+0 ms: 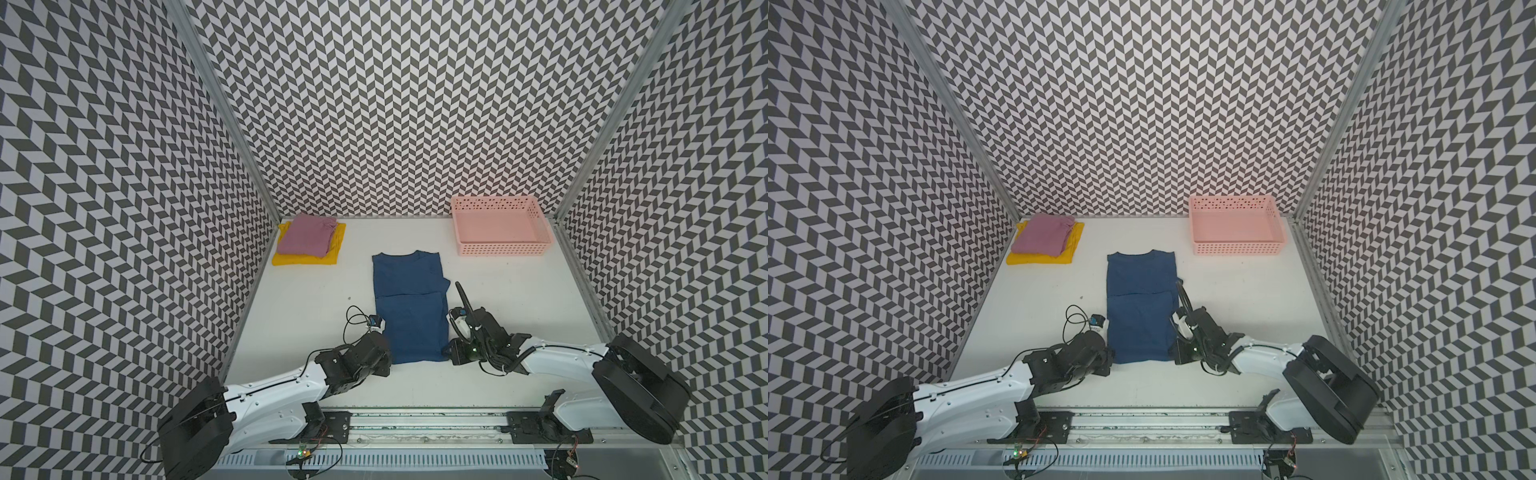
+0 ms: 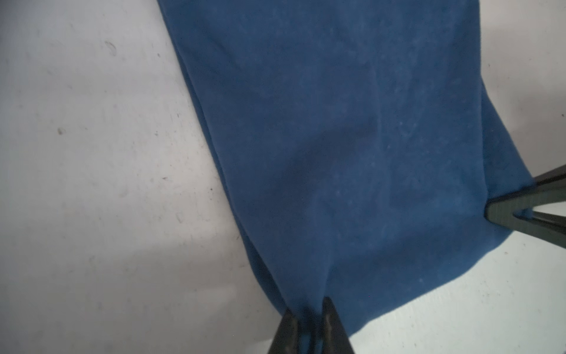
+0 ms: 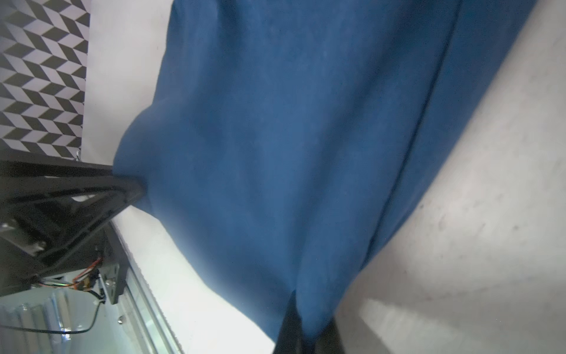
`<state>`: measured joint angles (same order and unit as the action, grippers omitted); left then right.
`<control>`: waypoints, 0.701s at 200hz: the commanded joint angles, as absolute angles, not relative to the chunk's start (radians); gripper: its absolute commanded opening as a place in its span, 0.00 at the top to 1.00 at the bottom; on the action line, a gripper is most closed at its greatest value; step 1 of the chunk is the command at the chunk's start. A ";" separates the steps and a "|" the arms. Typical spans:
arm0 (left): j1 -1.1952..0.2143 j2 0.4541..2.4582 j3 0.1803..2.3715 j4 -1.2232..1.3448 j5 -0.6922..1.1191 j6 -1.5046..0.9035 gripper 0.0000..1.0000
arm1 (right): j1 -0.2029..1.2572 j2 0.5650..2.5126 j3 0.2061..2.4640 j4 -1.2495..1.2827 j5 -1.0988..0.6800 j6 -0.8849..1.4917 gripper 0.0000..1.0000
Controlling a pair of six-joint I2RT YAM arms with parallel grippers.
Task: Fold and stack t-shirts
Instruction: Fold the T-shirt.
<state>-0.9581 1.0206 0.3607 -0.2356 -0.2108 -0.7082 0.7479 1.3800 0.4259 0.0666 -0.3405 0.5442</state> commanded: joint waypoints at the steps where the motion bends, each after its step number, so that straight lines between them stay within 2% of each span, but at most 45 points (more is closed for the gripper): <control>1: -0.960 0.997 0.402 -0.226 -0.271 -0.685 0.90 | 0.760 1.343 0.433 0.041 -0.333 0.540 1.00; 43: -0.962 0.901 0.367 -0.247 -0.249 -0.721 1.00 | 0.762 1.222 0.423 -0.034 -0.269 0.550 1.00; 101: -0.962 0.815 0.394 -0.258 -0.320 -0.712 1.00 | 0.764 1.100 0.488 -0.124 -0.174 0.542 1.00; 140: -0.893 0.878 0.472 -0.146 -0.412 -0.593 1.00 | 0.762 1.127 0.582 -0.083 -0.010 0.509 1.00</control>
